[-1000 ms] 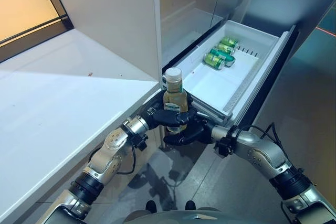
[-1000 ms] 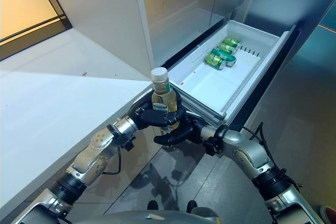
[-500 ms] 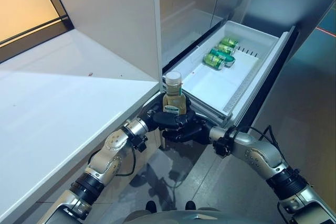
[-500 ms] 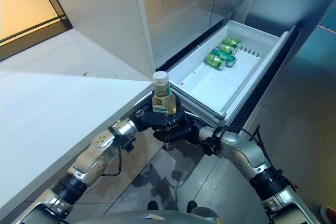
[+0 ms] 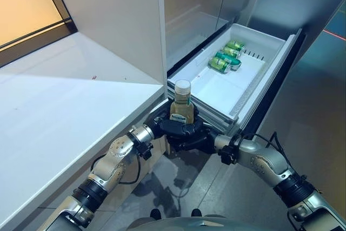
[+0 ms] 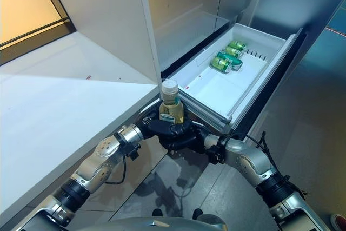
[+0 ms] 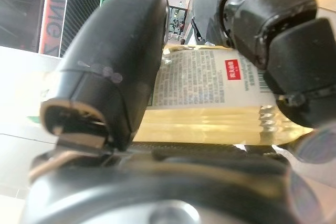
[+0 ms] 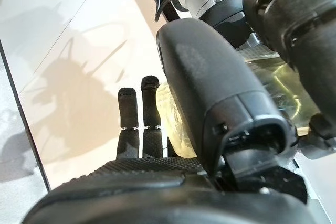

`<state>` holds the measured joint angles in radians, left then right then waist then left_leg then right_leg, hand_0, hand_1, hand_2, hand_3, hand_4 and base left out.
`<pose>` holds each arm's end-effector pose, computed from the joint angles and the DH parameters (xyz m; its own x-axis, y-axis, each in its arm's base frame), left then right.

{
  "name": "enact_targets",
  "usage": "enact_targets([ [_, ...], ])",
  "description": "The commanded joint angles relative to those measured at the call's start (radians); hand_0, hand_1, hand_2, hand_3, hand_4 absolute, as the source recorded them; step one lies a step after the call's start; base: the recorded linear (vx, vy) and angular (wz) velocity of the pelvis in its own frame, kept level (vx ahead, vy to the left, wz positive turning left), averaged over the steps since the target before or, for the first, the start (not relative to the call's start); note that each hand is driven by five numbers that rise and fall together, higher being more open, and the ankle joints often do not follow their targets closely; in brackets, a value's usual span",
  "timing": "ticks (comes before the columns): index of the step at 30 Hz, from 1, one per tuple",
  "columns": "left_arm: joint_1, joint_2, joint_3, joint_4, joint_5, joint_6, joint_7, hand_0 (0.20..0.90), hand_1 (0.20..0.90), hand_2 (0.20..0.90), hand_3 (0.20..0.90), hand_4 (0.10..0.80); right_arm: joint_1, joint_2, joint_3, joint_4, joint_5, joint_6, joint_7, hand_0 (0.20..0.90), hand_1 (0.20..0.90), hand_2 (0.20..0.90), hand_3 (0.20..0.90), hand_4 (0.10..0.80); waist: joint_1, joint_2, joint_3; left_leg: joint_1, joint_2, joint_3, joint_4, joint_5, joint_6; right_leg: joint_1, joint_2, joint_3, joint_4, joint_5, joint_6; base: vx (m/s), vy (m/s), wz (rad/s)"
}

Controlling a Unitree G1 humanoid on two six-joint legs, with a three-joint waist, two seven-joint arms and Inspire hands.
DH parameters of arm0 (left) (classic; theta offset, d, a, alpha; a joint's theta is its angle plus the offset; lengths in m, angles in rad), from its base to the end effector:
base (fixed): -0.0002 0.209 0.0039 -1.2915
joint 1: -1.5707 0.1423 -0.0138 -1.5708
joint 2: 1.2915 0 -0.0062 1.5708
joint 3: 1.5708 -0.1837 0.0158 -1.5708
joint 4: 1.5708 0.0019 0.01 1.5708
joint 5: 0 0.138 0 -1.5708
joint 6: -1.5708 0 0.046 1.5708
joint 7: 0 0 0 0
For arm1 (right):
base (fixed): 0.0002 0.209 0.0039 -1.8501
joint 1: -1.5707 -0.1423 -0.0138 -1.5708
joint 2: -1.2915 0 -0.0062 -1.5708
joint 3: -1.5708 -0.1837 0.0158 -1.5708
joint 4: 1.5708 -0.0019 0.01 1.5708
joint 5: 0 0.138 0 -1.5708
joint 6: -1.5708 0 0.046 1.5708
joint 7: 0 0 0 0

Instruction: Put drinks into fridge and close the fridge

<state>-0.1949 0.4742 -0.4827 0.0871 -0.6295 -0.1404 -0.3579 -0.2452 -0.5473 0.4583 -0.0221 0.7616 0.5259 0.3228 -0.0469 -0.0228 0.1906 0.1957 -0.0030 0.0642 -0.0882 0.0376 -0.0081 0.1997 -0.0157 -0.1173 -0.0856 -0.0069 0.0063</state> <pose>0.2233 0.1513 0.0535 0.7122 -0.6997 0.0571 0.7013 0.7056 -0.1012 0.2244 -0.1560 0.0566 0.5568 0.7180 -0.4176 -0.6547 0.6888 0.3113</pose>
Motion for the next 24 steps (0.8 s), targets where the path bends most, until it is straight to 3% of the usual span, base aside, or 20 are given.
enact_targets([
  [1,-0.092,-0.084,-0.040,0.004,0.004,-0.151,-0.023,0.587,0.587,0.587,0.535,0.435,-0.154,0.114,-0.028,-0.084,0.096,-0.116,0.040,0.300,0.300,0.300,0.200,0.100,0.014,-0.015,-0.079,-0.030,-0.063,0.014,0.056,-0.119,0.060,-0.072,0.009,-0.002,0.099,-0.052,0.057,0.000,0.000,0.00],
  [2,-0.090,-0.085,-0.041,0.007,0.007,-0.153,-0.020,0.900,0.900,0.900,0.900,0.800,-0.156,0.115,-0.029,-0.084,0.093,-0.119,0.037,0.300,0.300,0.300,0.200,0.100,0.015,-0.015,-0.080,-0.030,-0.063,0.015,0.056,-0.119,0.060,-0.071,0.009,-0.003,0.098,-0.052,0.057,0.000,0.000,0.00],
  [6,-0.083,-0.081,-0.033,0.017,0.010,-0.178,0.018,0.900,0.900,0.900,0.900,0.800,-0.162,0.112,-0.040,-0.084,0.090,-0.134,0.021,0.300,0.300,0.300,0.200,0.100,0.017,-0.014,-0.080,-0.029,-0.062,0.017,0.055,-0.119,0.059,-0.069,0.009,-0.005,0.096,-0.052,0.056,0.000,0.000,0.00],
  [10,-0.077,-0.081,-0.011,0.016,0.050,-0.267,0.106,0.900,0.900,0.900,0.900,0.800,-0.163,0.113,-0.054,-0.083,0.096,-0.142,0.001,0.300,0.300,0.300,0.200,0.100,0.019,-0.016,-0.080,-0.030,-0.060,0.015,0.056,-0.119,0.057,-0.068,0.009,-0.006,0.096,-0.053,0.055,0.000,0.000,0.00],
  [17,-0.070,-0.069,0.092,-0.057,0.160,-0.421,0.364,0.900,0.900,0.900,0.900,0.800,-0.146,0.122,-0.097,-0.083,0.074,-0.173,-0.055,0.300,0.300,0.300,0.200,0.100,0.040,-0.027,-0.081,-0.035,-0.061,-0.006,0.063,-0.120,0.053,-0.065,0.007,-0.017,0.097,-0.054,0.050,-0.007,-0.024,0.02],
  [24,-0.032,-0.075,0.157,-0.090,0.144,-0.423,0.408,0.900,0.900,0.900,0.900,0.800,-0.126,0.113,-0.150,-0.102,0.070,-0.188,-0.128,0.300,0.300,0.300,0.200,0.100,0.051,-0.034,-0.079,-0.035,-0.059,-0.017,0.068,-0.125,0.051,-0.062,0.008,-0.026,0.104,-0.059,0.046,0.003,-0.025,0.09],
])
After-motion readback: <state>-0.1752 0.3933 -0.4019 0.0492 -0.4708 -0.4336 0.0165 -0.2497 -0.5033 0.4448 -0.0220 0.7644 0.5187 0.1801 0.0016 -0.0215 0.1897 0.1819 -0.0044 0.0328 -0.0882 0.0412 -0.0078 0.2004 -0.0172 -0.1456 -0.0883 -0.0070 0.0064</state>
